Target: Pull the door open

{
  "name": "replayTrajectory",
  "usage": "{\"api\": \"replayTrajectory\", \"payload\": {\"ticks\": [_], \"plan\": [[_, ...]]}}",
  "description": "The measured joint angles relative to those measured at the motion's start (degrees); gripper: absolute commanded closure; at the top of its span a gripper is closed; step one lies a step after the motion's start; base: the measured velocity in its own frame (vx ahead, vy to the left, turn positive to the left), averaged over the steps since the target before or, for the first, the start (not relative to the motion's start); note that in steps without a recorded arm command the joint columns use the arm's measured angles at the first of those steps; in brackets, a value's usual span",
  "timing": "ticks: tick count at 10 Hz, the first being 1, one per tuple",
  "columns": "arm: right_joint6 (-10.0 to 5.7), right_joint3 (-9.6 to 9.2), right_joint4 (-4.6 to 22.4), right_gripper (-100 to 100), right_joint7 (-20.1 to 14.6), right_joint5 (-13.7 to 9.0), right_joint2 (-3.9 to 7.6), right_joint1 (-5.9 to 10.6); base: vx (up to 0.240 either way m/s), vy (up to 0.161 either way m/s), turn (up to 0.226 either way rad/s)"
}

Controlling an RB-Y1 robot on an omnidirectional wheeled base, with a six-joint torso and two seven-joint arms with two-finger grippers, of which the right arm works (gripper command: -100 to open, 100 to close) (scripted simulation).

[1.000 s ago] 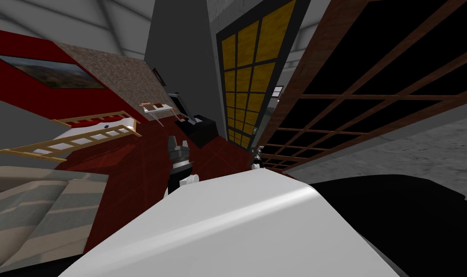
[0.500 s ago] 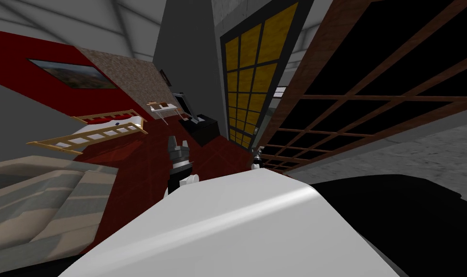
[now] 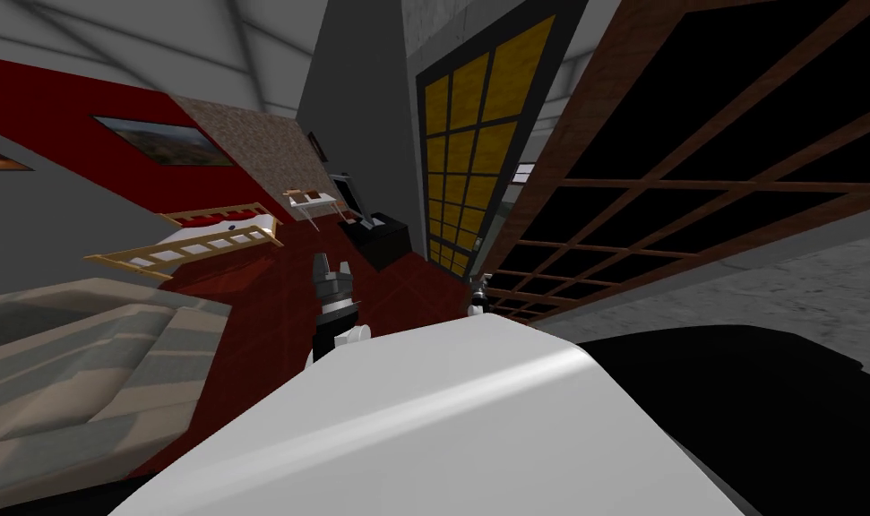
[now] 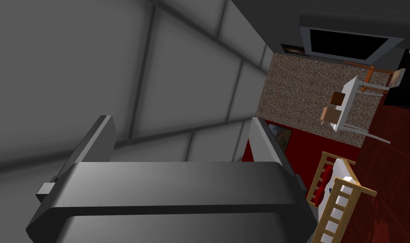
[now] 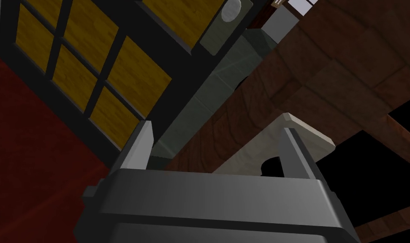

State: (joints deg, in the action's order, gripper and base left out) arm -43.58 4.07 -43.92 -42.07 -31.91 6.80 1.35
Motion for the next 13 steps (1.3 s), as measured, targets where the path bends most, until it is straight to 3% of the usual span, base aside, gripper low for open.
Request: {"api": "replayTrajectory", "payload": {"ticks": [4, 6, 7, 8, 10, 13], "plan": [[-0.85, -0.33, -0.73, -100, -5.11, -1.44, -0.36, -0.16, -0.063, -0.021, 0.076], [-3.0, -0.85, 1.73, -100, -8.43, -1.76, -0.23, 0.84, -0.059, -0.018, 0.063], [-2.67, -0.71, 0.53, -100, -9.59, -2.29, -0.47, 0.36, -0.084, -0.026, 0.126], [-3.11, -0.76, 1.16, -100, -11.21, -2.78, -0.52, 0.91, -0.06, -0.026, 0.063], [-2.49, -0.84, -1.78, -100, -13.41, -3.44, -0.81, -0.69, -0.056, -0.017, 0.06], [-4.79, -1.27, 1.52, -100, -18.28, -4.15, -0.62, 1.1, -0.063, -0.016, 0.078]]}}
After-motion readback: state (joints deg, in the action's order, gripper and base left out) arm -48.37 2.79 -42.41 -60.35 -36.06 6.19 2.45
